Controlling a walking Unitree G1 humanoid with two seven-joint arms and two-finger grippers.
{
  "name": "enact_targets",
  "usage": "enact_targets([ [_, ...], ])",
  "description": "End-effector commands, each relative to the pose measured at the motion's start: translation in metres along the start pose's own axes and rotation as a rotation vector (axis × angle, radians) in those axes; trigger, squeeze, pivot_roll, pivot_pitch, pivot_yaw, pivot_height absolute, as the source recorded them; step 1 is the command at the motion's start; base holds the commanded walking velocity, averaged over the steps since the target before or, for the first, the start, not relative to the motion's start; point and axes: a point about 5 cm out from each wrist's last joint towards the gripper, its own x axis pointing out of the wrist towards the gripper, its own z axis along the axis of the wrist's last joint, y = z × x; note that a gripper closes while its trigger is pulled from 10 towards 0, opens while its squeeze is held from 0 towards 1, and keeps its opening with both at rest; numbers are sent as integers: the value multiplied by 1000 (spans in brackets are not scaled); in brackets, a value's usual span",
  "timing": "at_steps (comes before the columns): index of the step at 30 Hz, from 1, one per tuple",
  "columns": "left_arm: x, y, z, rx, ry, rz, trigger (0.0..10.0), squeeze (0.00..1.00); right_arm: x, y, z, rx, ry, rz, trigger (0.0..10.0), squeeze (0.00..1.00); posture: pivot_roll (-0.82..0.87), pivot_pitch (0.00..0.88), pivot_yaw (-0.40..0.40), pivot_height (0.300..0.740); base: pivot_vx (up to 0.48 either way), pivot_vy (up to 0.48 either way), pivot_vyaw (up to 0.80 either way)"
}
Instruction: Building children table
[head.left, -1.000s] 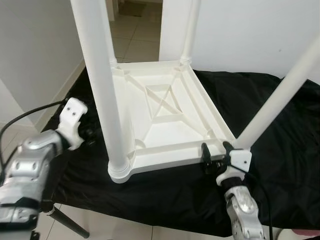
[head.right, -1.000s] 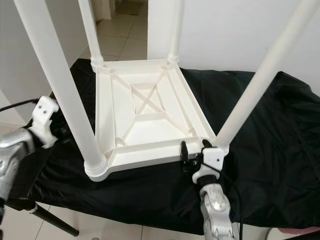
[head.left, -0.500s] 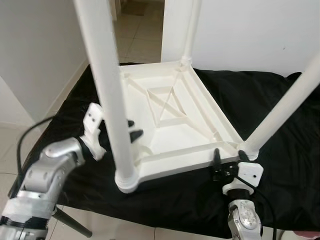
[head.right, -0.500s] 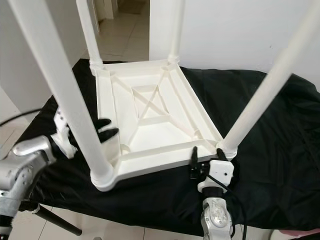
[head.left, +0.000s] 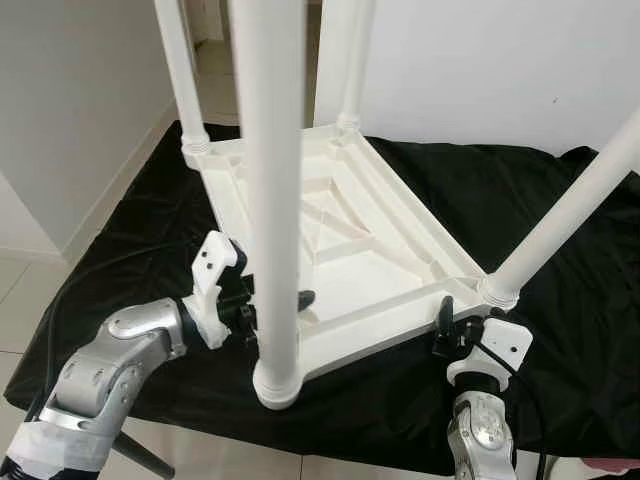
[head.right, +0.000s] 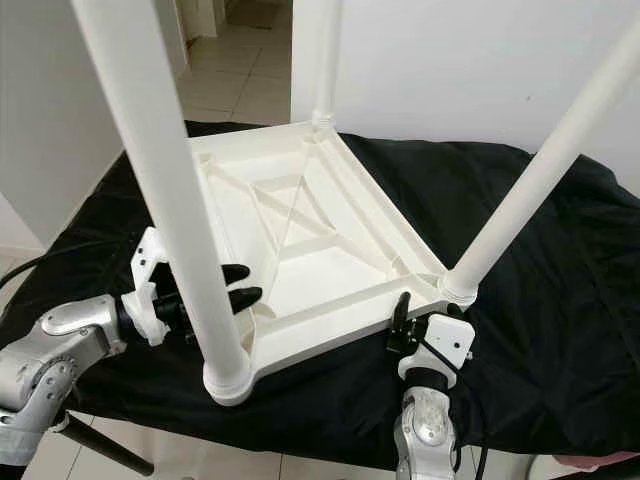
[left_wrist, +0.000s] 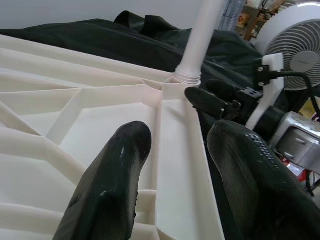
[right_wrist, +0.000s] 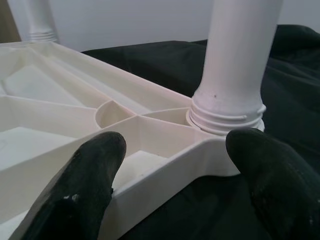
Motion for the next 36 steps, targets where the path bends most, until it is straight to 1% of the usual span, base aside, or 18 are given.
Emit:
enact_targets([
  [1, 6, -14, 1, -14, -8, -118, 10000, 0, 5, 0, -21, 31, 130, -27, 10000, 0, -34, 0, -36, 740, 0, 0, 0],
  [2, 6, -14, 1, -14, -8, -118, 10000, 0, 5, 0, -21, 31, 130, -27, 10000, 0, -34, 0, -36, 740, 0, 0, 0],
  [4, 10, -18, 2, -20, -16, -123, 10000, 0, 16, 10, -22, 85, 149, 19, 10000, 0, -30, 0, -31, 740, 0, 0, 0],
  [8, 13, -20, 3, -24, -21, -129, 10000, 0, 23, 17, -23, 111, 162, 41, 10000, 0, -22, 0, -33, 740, 0, 0, 0],
  [9, 15, -23, 4, -28, -27, -139, 10000, 0, 31, 24, -24, 136, 178, 80, 10000, 0, -17, 0, -30, 740, 0, 0, 0],
  [11, 16, -24, 5, -29, -29, -143, 10000, 0, 34, 27, -24, 144, 181, 100, 10000, 0, -17, 0, -30, 740, 0, 0, 0],
  [15, 22, -27, 7, -38, -46, -163, 10000, 0, 50, 36, -22, 184, 181, 155, 10000, 0, -16, 0, -21, 740, 0, 0, 0],
  [17, 24, -28, 9, -38, -49, -166, 10000, 0, 54, 41, -19, 249, 174, 196, 10000, 0, -11, 0, -22, 740, 0, 0, 0],
  [18, 24, -28, 9, -38, -49, -166, 10000, 0, 54, 41, -19, 249, 174, 196, 10000, 0, -11, 0, -22, 740, 0, 0, 0],
  [19, 25, -28, 10, -40, -54, -169, 10000, 0, 57, 45, -18, 298, 169, 223, 10000, 0, -10, 0, -14, 740, 0, 0, 0],
  [20, 25, -28, 10, -40, -54, -169, 10000, 0, 57, 45, -18, 298, 169, 223, 10000, 0, -10, 0, -14, 740, 0, 0, 0],
  [21, 27, -28, 11, -43, -59, -171, 10000, 0, 59, 50, -16, 338, 159, 249, 10000, 0, -9, 0, -6, 740, 0, 0, 0],
  [23, 28, -29, 12, -44, -61, -174, 10000, 0, 61, 52, -15, 359, 156, 262, 10000, 0, -9, 0, -6, 740, 0, 0, 0],
  [25, 30, -31, 12, -52, -64, -186, 10000, 0, 68, 57, -11, 390, 140, 295, 10000, 0, -18, 0, 11, 740, 0, 0, 0],
  [31, 29, -31, 12, -63, -62, -188, 10000, 0, 80, 54, -8, 385, 123, 273, 10000, 0, -22, 0, 27, 740, 0, 0, 0],
  [34, 30, -33, 13, -72, -61, -192, 10000, 0, 88, 40, -6, 348, 107, 223, 10000, 0, -21, 0, 34, 740, 0, 0, 0],
  [35, 30, -33, 13, -72, -61, -192, 10000, 0, 88, 40, -6, 348, 107, 223, 10000, 0, -21, 0, 34, 740, 0, 0, 0],
  [36, 30, -32, 13, -70, -55, -186, 10000, 0, 87, 35, -6, 326, 94, 211, 10000, 0, -19, 0, 32, 740, 0, 0, 0],
])
